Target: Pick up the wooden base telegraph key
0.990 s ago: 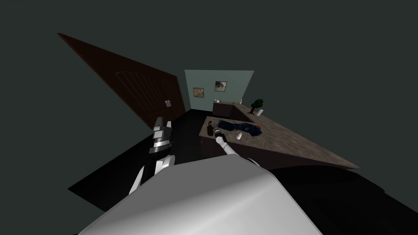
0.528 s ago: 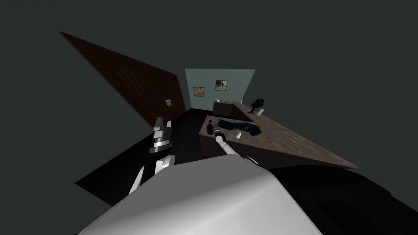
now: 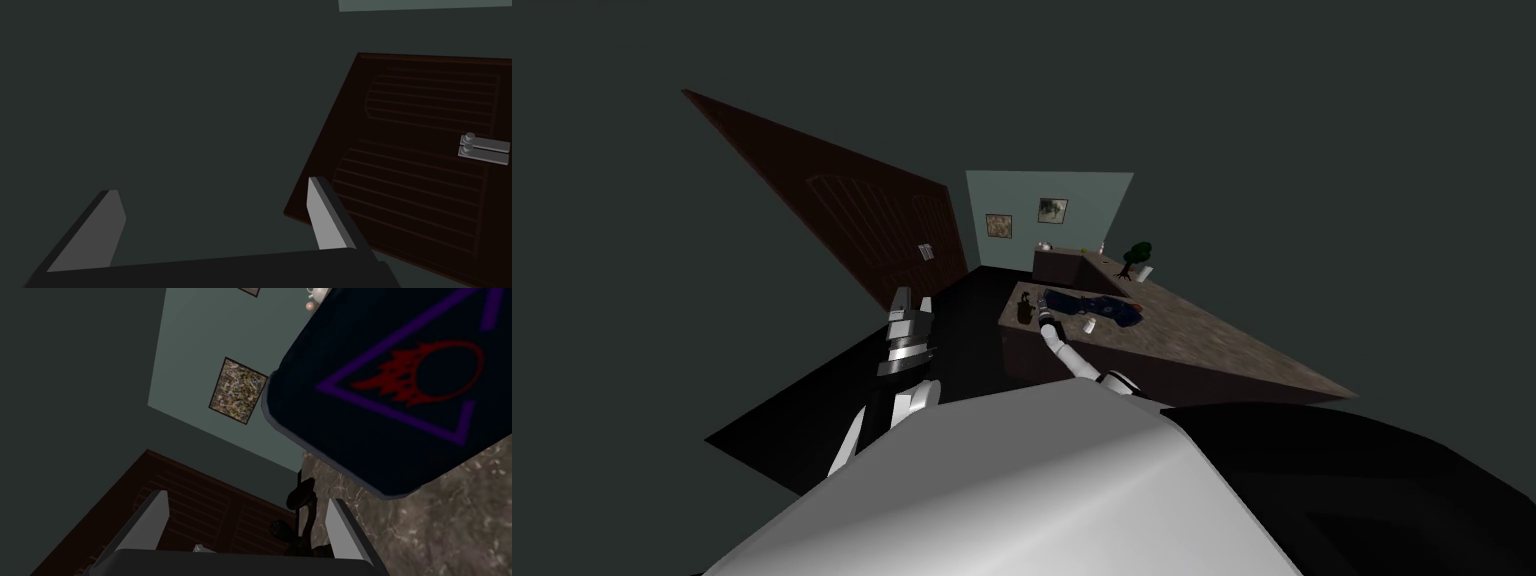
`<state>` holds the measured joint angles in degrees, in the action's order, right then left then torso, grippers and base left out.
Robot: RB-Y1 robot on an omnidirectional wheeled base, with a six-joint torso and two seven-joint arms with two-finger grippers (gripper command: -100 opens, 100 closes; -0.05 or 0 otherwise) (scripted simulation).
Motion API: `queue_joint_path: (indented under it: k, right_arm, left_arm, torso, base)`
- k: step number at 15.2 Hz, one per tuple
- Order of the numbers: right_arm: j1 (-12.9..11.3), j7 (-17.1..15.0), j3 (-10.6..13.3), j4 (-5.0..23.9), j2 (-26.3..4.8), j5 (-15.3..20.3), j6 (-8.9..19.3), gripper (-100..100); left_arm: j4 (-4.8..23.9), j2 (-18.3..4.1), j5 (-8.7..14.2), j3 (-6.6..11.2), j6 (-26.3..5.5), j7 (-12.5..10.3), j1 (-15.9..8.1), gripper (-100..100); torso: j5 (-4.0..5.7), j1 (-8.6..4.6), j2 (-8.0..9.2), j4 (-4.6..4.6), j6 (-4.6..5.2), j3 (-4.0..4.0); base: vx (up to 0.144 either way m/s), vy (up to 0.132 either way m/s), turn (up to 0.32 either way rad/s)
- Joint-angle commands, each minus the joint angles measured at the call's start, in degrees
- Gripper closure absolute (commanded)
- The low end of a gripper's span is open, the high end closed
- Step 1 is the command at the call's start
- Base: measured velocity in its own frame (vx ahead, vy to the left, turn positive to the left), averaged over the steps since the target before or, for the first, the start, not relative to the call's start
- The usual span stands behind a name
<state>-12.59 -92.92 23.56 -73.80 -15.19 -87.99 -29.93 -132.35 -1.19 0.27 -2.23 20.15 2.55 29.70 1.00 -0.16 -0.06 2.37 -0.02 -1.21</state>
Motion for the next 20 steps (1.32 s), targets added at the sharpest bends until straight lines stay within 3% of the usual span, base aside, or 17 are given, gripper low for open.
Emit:
queue_joint_path:
  k: [1, 6, 7, 8, 9, 10, 11, 12, 13, 14, 15, 16, 18, 19, 20]
  right_arm:
    - [-1.4, 0.8, -0.2, 1.2, -0.1, -1.7, -0.4, -100]
    - [-6.1, 4.7, -0.8, 5.3, -0.6, -8.2, -1.7, -100]
    - [-6.1, 4.7, -0.8, 5.3, -0.6, -8.6, -1.7, -100]
    - [-7.8, 6.1, -1.1, 6.7, -0.7, -10.3, -2.2, -100]
    - [-7.8, 6.1, -1.1, 6.7, -0.7, -11.2, -2.2, -100]
    - [-9.5, 7.6, -1.4, 8.2, -0.8, -12.9, -2.8, -100]
    - [-9.5, 7.6, -1.4, 8.2, -0.8, -13.8, -2.8, -100]
    - [-11.2, 9.2, -1.7, 9.7, -0.8, -15.3, -3.3, -100]
    - [-11.2, 9.2, -1.7, 9.7, -0.8, -16.4, -3.3, -100]
    - [-13.0, 10.8, -2.0, 11.3, -0.8, -18.3, -3.9, -100]
    - [-13.0, 10.8, -2.0, 11.3, -0.8, -19.1, -3.9, -100]
    - [-14.7, 12.4, -2.3, 12.8, -0.7, -20.5, -4.5, -100]
    - [-14.7, 12.4, -2.3, 12.8, -0.7, -21.9, -4.5, -100]
    - [-16.4, 14.0, -2.6, 14.4, -0.6, -24.0, -5.0, -100]
    - [-16.4, 14.0, -2.6, 14.4, -0.6, -24.6, -5.0, -100]
  left_arm:
    - [0.0, 0.0, 0.0, 0.00, 0.0, 0.0, 0.0, 0]
    - [0.0, 0.0, 0.0, 0.00, 0.0, 0.0, 0.0, 0]
    - [0.0, 0.0, 0.0, 0.00, 0.0, 0.0, 0.0, 0]
    - [0.0, 0.0, 0.0, 0.00, 0.0, 0.0, 0.0, 0]
    - [0.0, 0.0, 0.0, 0.00, 0.0, 0.0, 0.0, 0]
    - [0.0, 0.0, 0.0, 0.00, 0.0, 0.0, 0.0, 0]
    - [0.0, 0.0, 0.0, 0.00, 0.0, 0.0, 0.0, 0]
    - [0.0, 0.0, 0.0, 0.00, 0.0, 0.0, 0.0, 0]
    - [0.0, 0.0, 0.0, 0.00, 0.0, 0.0, 0.0, 0]
    - [0.0, 0.0, 0.0, 0.00, 0.0, 0.0, 0.0, 0]
    - [0.0, 0.0, 0.0, 0.00, 0.0, 0.0, 0.0, 0]
    - [0.0, 0.0, 0.0, 0.00, 0.0, 0.0, 0.0, 0]
    - [0.0, 0.0, 0.0, 0.00, 0.0, 0.0, 0.0, 0]
    - [0.0, 0.0, 0.0, 0.00, 0.0, 0.0, 0.0, 0]
    - [0.0, 0.0, 0.0, 0.00, 0.0, 0.0, 0.0, 0]
  torso:
    - [0.00, 0.00, 0.00, 0.00, 0.00, 0.00]
    - [0.01, -0.03, -0.02, 0.01, 0.00, -0.01]
    - [0.01, -0.03, -0.01, 0.01, 0.00, -0.01]
    - [0.01, -0.02, -0.01, 0.01, 0.00, -0.01]
    - [0.01, -0.04, 0.00, 0.00, -0.01, 0.00]
    - [0.01, -0.06, -0.01, 0.00, 0.00, 0.00]
    - [0.02, -0.11, -0.02, 0.01, 0.01, -0.01]
    - [0.03, -0.13, -0.03, 0.01, 0.01, -0.02]
    - [0.03, -0.15, -0.04, 0.01, 0.00, -0.02]
    - [0.03, -0.15, -0.04, 0.01, 0.00, -0.03]
    - [0.03, -0.16, -0.06, 0.01, 0.00, -0.03]
    - [0.04, -0.16, -0.07, 0.02, 0.00, -0.04]
    - [0.04, -0.18, -0.07, 0.02, 0.02, -0.04]
    - [0.03, -0.17, -0.10, 0.03, 0.05, -0.06]
    - [0.02, -0.18, -0.12, 0.01, 0.07, -0.06]
  base:
    - [-0.041, -0.021, 0.010]
    - [-0.053, -0.029, 0.019]
    - [-0.056, -0.024, 0.021]
    - [-0.059, -0.035, 0.026]
    - [-0.053, -0.042, 0.027]
    - [-0.048, -0.054, 0.026]
    - [-0.044, -0.054, 0.025]
    - [-0.048, -0.058, 0.029]
    - [-0.045, -0.059, 0.028]
    - [-0.043, -0.063, 0.032]
    - [-0.040, -0.061, 0.032]
    - [-0.040, -0.064, 0.035]
    - [-0.036, -0.053, 0.028]
    - [-0.036, -0.044, 0.019]
    - [-0.035, -0.045, 0.034]
